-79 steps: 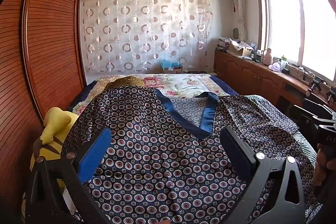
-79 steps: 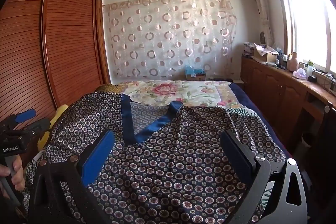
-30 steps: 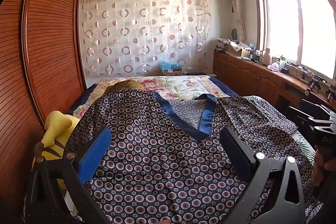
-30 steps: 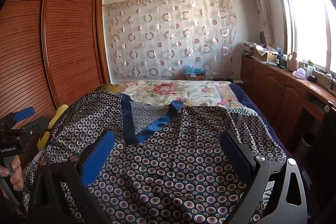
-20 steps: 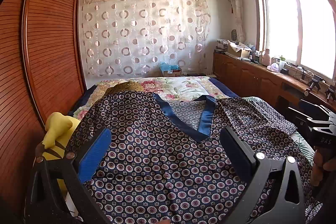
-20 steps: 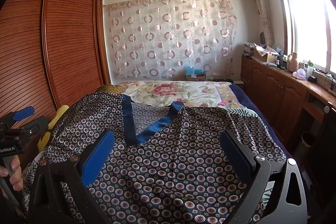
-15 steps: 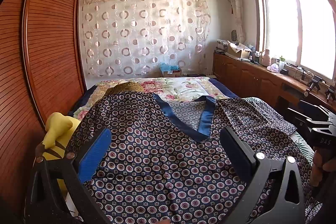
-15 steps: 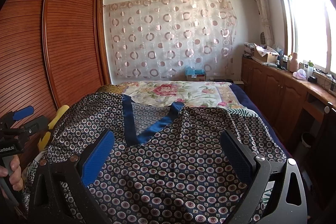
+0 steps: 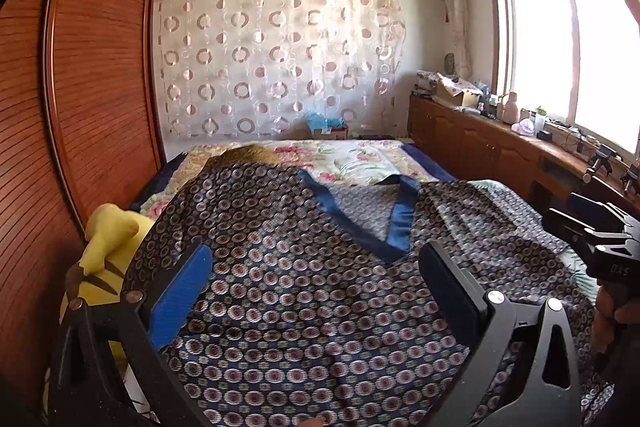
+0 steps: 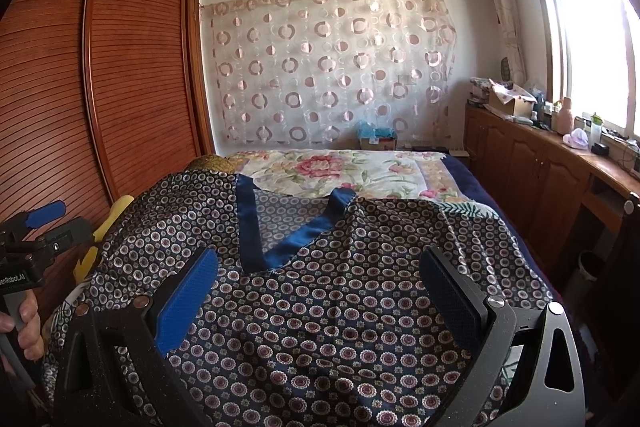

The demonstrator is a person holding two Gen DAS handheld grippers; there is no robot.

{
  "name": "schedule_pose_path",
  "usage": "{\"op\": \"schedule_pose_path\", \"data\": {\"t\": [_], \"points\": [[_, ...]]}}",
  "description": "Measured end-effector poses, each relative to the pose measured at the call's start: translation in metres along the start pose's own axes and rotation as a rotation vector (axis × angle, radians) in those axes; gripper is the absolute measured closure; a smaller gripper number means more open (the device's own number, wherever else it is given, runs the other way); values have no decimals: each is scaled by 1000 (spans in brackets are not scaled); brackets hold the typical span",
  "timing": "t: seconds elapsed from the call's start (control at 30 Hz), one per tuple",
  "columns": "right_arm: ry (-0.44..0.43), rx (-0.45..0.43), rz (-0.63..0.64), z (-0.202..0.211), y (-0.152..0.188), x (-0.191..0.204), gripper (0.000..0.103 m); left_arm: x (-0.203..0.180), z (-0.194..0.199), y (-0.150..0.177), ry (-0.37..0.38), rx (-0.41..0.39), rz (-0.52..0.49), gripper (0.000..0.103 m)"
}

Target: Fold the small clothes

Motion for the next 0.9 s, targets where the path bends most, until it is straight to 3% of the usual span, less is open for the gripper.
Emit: {"op": "schedule_pose_path", "data": {"t": [0.43,0.73,0.9], "points": [[-66,98,100,-63,-7,13,2,117,-38,31,-65,138,111,0],[-128,163,161,-103,-23,30,2,200,-61,54,-87,227,243,8],[-150,201,187,-127,-31,35,2,228,-83,75,-32,288,360,8]]}}
Point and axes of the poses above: each gripper's, at about its wrist camera, not at the fingertips, and z roughly against the way its jaws point, x to its left, y to its underside, the point moved 6 cm from there along -z, roughly the way its jaws point, and after that the axes turned 6 degrees about x, right-handed, at the moved point
